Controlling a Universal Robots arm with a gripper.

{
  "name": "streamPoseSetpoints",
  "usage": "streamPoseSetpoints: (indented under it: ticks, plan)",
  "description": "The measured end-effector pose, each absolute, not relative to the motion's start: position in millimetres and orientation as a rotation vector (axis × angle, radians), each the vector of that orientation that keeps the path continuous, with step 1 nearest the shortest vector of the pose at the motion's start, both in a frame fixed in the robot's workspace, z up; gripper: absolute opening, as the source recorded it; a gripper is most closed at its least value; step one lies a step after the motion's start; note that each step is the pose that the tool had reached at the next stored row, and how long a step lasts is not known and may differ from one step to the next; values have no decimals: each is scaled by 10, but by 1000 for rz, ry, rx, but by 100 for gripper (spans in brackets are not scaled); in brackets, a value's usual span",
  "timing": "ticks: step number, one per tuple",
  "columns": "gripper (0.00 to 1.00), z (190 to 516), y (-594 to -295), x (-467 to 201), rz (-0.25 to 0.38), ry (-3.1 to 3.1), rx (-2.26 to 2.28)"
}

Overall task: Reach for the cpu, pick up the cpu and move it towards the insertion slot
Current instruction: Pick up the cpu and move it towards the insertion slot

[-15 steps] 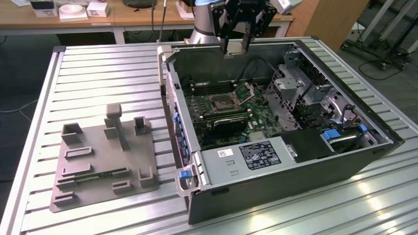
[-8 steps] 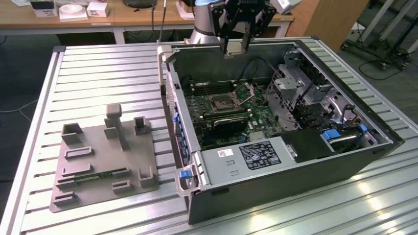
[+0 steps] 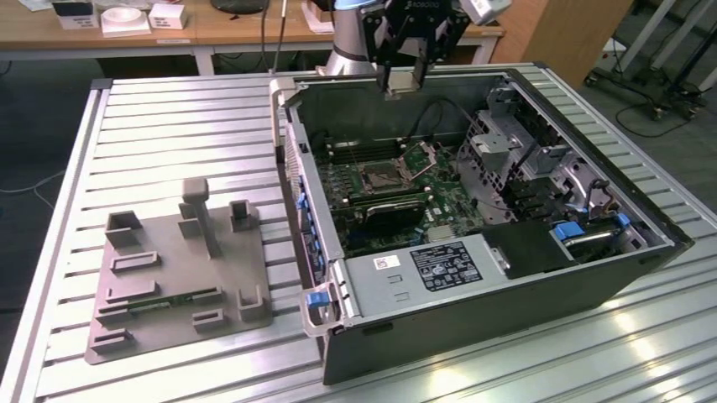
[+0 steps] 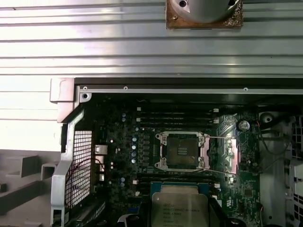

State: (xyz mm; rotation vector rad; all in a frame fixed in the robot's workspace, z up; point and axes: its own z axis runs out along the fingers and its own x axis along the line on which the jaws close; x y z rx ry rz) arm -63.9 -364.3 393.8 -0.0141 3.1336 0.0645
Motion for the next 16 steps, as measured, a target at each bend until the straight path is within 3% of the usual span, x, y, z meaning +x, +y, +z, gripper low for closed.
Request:
streamPoseSetpoints:
  ticks: [16]
  plan:
    - [55,3758,-3464,-478,64,3134,35]
